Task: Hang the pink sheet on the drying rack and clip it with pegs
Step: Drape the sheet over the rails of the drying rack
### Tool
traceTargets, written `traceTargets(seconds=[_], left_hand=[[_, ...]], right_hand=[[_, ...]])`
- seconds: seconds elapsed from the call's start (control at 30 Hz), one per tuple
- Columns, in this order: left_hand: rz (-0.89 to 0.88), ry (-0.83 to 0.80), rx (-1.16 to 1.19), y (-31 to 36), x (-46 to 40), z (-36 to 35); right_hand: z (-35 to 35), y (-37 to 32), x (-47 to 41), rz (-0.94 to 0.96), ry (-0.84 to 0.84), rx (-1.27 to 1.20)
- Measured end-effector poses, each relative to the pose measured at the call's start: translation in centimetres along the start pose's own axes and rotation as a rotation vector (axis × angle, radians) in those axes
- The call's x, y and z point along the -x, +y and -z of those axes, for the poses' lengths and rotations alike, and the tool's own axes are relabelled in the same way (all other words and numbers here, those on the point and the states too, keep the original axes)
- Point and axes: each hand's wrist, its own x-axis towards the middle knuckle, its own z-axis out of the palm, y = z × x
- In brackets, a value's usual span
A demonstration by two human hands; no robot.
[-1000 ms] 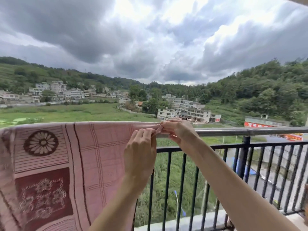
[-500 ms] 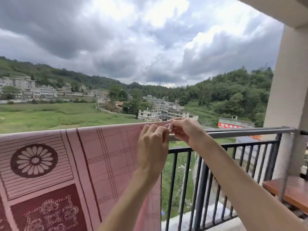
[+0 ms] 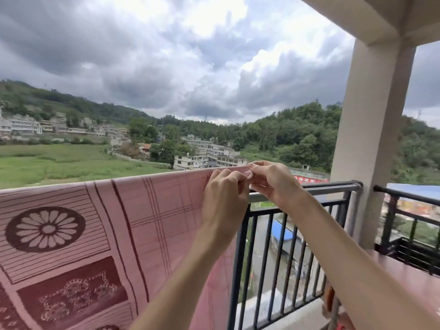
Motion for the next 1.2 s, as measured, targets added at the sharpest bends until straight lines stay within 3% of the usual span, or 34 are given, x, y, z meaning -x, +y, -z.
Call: traceTargets(seconds=[0.4,1.2], left_hand=[[0.062,0.080,-0.101,5.3,-0.5,-16.9],[0.091,0.151,-0.270,7.2,-7.2,-48.2]], right_hand=[[16.4,2.0,-5.6,-0.028,-0.072,0.072],[42.2,7.1,-24.5,0.045,-0.287,0.198]])
